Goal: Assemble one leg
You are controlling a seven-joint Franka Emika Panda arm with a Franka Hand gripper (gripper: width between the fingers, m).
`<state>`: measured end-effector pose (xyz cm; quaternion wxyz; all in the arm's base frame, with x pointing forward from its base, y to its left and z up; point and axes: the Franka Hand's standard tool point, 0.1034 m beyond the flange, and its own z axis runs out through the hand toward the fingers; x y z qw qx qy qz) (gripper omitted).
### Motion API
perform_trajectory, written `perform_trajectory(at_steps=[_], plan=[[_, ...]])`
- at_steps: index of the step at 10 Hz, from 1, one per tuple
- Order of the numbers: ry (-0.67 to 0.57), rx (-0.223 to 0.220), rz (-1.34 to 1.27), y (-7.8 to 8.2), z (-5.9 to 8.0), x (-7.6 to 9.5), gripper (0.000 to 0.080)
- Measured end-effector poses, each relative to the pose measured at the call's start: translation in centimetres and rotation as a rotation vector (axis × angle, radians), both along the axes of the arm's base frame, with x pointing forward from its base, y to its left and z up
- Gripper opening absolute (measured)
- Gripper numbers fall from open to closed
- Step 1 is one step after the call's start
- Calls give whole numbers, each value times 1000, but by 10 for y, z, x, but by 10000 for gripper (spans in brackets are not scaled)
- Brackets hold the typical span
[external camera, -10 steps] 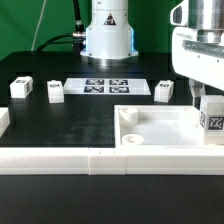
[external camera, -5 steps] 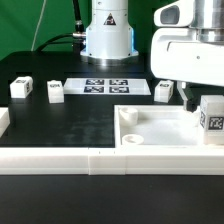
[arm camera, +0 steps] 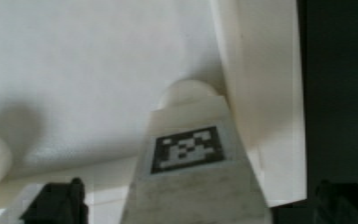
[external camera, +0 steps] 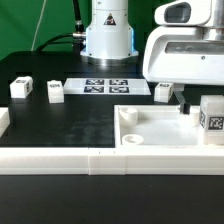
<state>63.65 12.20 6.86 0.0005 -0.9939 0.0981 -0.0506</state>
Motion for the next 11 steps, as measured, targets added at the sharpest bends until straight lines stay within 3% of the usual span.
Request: perform_trajectory(at_steps=[2,3,4,5,6,8,9,11], plan=[[1,-33,137,-2,0,0,648],[1,-32,129,-3,0,0,519],[1,-32,129,-3,0,0,519],[0,-30,108,-3,0,0,370],[0,-28,84,-3,0,0,292],[-3,-21,55,-3,0,0,292],[-22,18,-127,-3,-1,0,292],[-46,50,-326,-3,-2,0,292]])
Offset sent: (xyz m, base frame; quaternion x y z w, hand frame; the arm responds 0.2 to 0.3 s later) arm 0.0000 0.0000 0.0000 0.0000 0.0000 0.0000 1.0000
